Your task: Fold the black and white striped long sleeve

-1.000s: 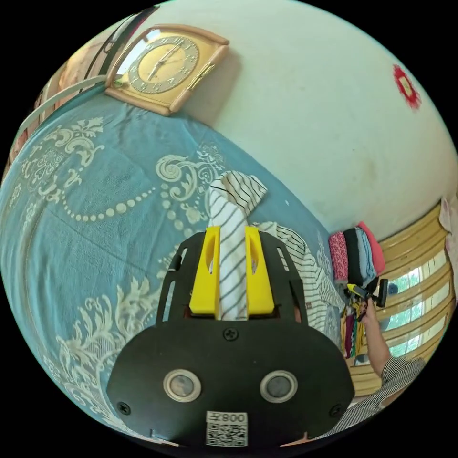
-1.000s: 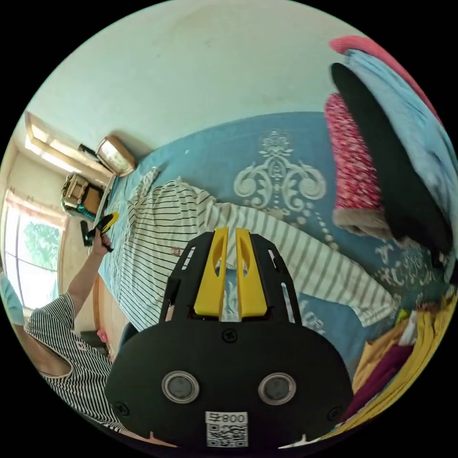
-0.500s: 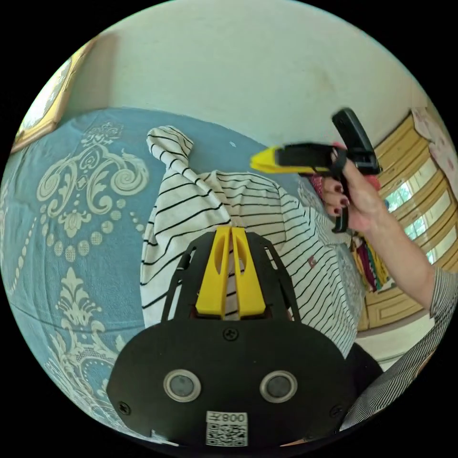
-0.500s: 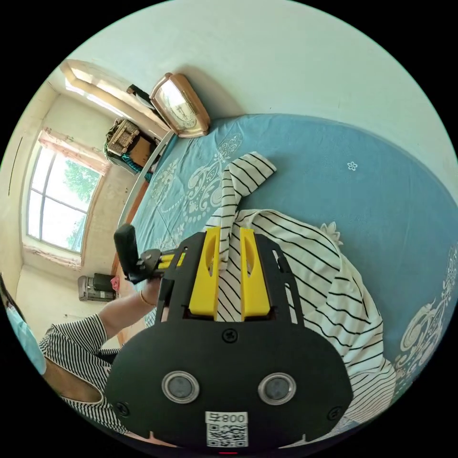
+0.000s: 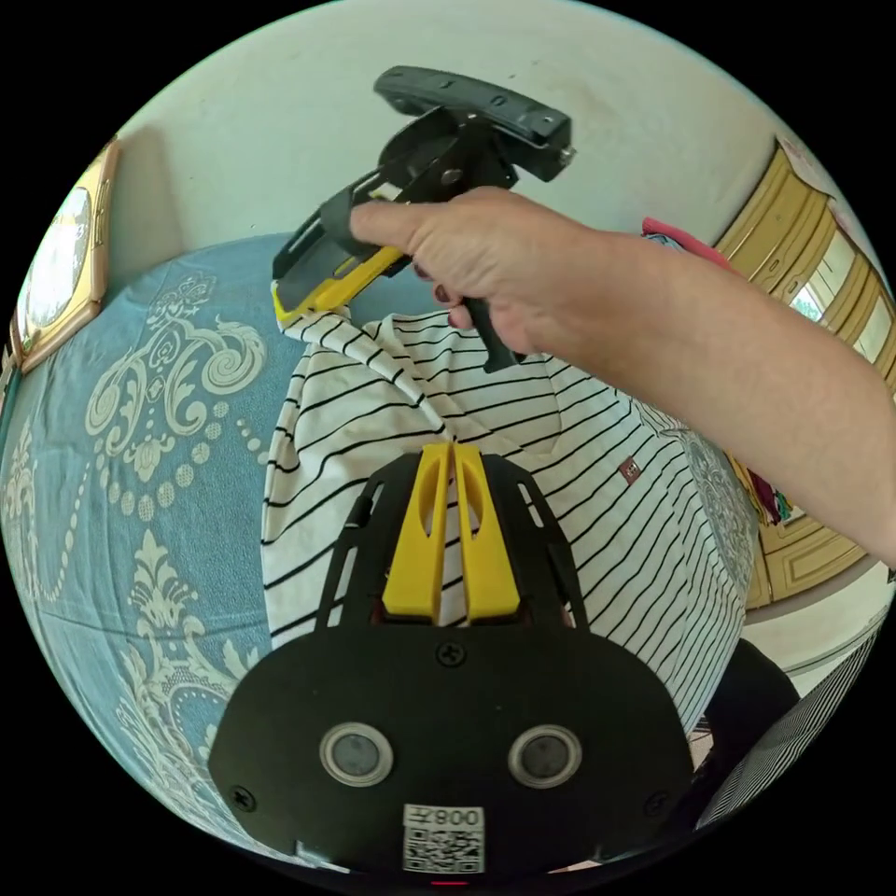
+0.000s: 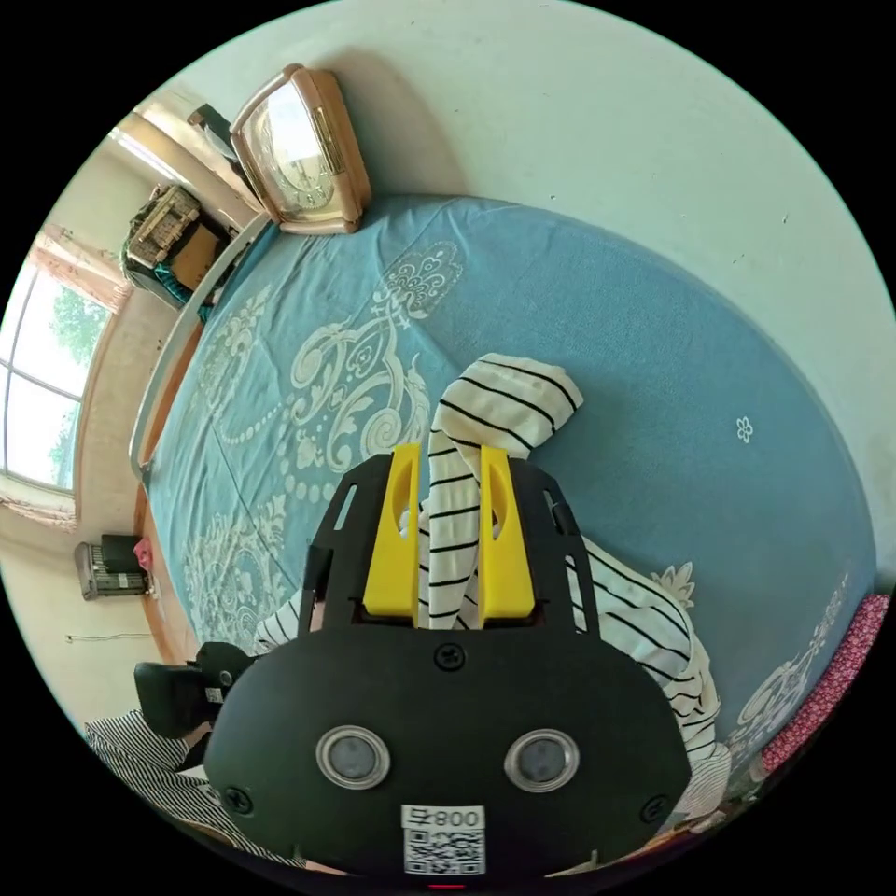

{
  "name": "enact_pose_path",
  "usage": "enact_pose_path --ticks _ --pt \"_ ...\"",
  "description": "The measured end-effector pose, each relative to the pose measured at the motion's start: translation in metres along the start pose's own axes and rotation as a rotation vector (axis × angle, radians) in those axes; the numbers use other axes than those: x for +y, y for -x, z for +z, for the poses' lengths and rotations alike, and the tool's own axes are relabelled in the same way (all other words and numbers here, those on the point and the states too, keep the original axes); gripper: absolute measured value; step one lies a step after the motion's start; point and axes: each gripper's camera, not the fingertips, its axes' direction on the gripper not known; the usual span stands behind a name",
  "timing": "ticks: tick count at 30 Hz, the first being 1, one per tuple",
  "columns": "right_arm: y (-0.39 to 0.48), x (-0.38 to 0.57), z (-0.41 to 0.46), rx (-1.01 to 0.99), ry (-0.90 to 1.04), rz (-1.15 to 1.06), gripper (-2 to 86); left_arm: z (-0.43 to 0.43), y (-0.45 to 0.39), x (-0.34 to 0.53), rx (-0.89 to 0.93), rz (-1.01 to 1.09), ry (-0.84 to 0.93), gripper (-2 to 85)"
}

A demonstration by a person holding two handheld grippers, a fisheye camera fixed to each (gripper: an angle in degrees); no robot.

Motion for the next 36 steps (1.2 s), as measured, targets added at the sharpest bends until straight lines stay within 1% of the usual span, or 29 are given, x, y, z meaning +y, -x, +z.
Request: enact_pose_path --ticks 3,7,9,10,12,14,16,18,19,21,22,24,26,27,31,33,34,36 --pt "0.015 -0.006 0.014 0.117 0.011 -0.038 2.3 -0.024 0.005 0.018 -0.001 0.021 -0.026 0.4" --pt "0.022 -0.004 0.013 0.087 -0.019 -0.057 0.9 -0.079 0.023 0.051 -0.001 -0.011 -0.128 0.4" --pt "0.02 0.007 -0.008 -0.118 -0.135 -0.074 0.5 -0.125 0.051 0.076 -0.011 -0.066 -0.23 0.6" --pt "0.019 0.01 -0.014 -0.172 -0.157 -0.077 0.4 -0.137 0.061 0.083 -0.015 -0.083 -0.256 0.7" --pt "0.02 0.025 -0.036 -0.385 -0.23 -0.138 0.3 -0.176 0.104 0.108 -0.034 -0.156 -0.338 1.3" --pt "0.027 0.035 -0.048 -0.439 -0.247 -0.175 0.2 -0.196 0.138 0.122 -0.025 -0.224 -0.361 2.2" --pt "0.035 0.044 -0.056 -0.501 -0.25 -0.232 0.2 -0.212 0.17 0.132 0.034 -0.272 -0.388 3.4" --pt "0.044 0.056 -0.063 -0.623 -0.247 -0.274 0.1 -0.218 0.208 0.139 0.17 -0.313 -0.388 5.5" --pt "0.047 0.06 -0.066 -0.647 -0.257 -0.285 0.1 -0.218 0.217 0.142 0.218 -0.322 -0.399 6.1" --pt "0.057 0.072 -0.071 -0.759 -0.262 -0.329 0.1 -0.215 0.248 0.152 0.447 -0.353 -0.451 7.1" --pt "0.061 0.074 -0.072 -0.781 -0.253 -0.342 0.1 -0.212 0.258 0.155 0.51 -0.383 -0.461 7.4" --pt "0.077 0.084 -0.073 -0.843 -0.222 -0.395 0.1 -0.212 0.286 0.173 0.758 -0.438 -0.598 7.8" --pt "0.088 0.089 -0.076 -0.889 -0.199 -0.422 0.1 -0.222 0.299 0.185 0.842 -0.454 -0.701 7.4" --pt "0.097 0.091 -0.08 -0.895 -0.19 -0.448 0.1 -0.232 0.303 0.186 0.872 -0.428 -0.719 6.5" --pt "0.133 0.09 -0.097 -0.854 -0.157 -0.538 0.1 -0.275 0.311 0.187 0.881 -0.365 -0.742 2.8" --pt "0.161 0.082 -0.11 -0.833 -0.16 -0.576 0.1 -0.317 0.32 0.198 0.852 -0.362 -0.852 1.5" --pt "0.168 0.078 -0.112 -0.826 -0.164 -0.58 0.1 -0.329 0.324 0.201 0.842 -0.359 -0.878 1.3" --pt "0.203 0.061 -0.123 -0.812 -0.201 -0.599 0.1 -0.379 0.335 0.214 0.75 -0.352 -0.952 0.8"
